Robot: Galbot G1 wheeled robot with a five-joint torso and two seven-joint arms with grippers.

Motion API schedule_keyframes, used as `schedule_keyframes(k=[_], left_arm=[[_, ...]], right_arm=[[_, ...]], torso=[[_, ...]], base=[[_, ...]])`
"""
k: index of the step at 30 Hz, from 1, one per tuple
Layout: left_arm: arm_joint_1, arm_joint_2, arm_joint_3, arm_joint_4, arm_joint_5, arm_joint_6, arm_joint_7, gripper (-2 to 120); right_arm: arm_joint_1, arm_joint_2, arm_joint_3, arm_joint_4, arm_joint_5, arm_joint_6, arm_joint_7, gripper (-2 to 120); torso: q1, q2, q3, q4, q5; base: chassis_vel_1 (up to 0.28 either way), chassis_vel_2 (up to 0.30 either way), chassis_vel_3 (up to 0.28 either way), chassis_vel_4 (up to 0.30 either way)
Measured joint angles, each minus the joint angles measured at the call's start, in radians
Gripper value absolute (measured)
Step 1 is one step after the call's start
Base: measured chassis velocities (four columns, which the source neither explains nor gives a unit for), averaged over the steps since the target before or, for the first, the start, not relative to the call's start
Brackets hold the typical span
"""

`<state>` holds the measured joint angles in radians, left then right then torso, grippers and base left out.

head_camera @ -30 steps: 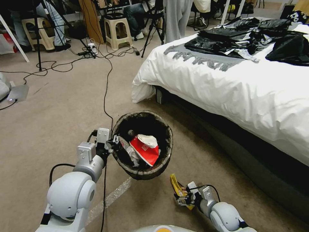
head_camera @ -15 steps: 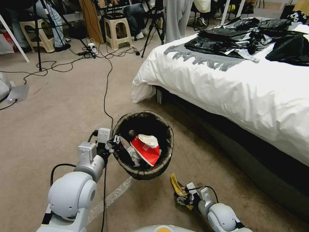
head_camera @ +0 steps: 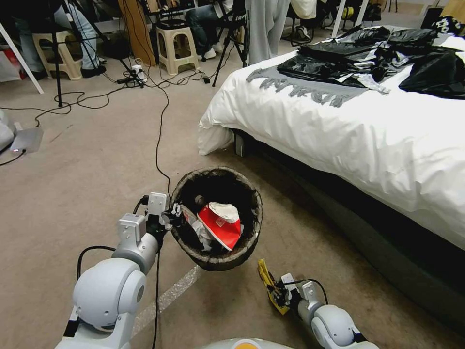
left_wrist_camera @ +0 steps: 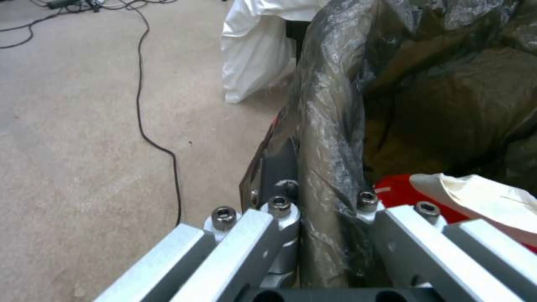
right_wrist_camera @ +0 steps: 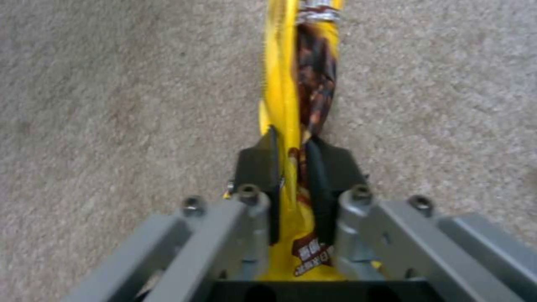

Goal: Pick up the trash bin, then pick up the garbage from the floor and place it into the trash bin.

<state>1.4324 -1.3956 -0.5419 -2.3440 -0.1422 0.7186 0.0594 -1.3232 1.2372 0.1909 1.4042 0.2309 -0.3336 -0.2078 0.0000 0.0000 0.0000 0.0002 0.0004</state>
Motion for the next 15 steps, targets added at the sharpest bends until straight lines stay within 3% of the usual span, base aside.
schedule_keyframes(k=[2, 13, 15], left_arm=[[0.000, 0.000, 0.000, 0.000, 0.000, 0.000, 0.000, 2], [0.000, 0.000, 0.002, 0.001, 0.001, -0.001, 0.000, 2], [0.001, 0.001, 0.002, 0.000, 0.002, -0.001, 0.001, 2]], right_arm=[[0.000, 0.001, 0.008, -0.001, 0.000, 0.005, 0.000, 0], [0.012, 0.009, 0.055, -0.005, 0.014, 0.042, 0.000, 0], [-0.003, 0.003, 0.081, 0.035, -0.003, 0.089, 0.005, 0]], torso=[[0.000, 0.000, 0.000, 0.0000, -0.0001], [0.000, 0.000, 0.000, -0.0002, -0.0003], [0.000, 0.000, 0.000, -0.0002, -0.0001]], base=[[0.000, 0.000, 0.000, 0.000], [0.000, 0.000, 0.000, 0.000], [0.000, 0.000, 0.000, 0.000]])
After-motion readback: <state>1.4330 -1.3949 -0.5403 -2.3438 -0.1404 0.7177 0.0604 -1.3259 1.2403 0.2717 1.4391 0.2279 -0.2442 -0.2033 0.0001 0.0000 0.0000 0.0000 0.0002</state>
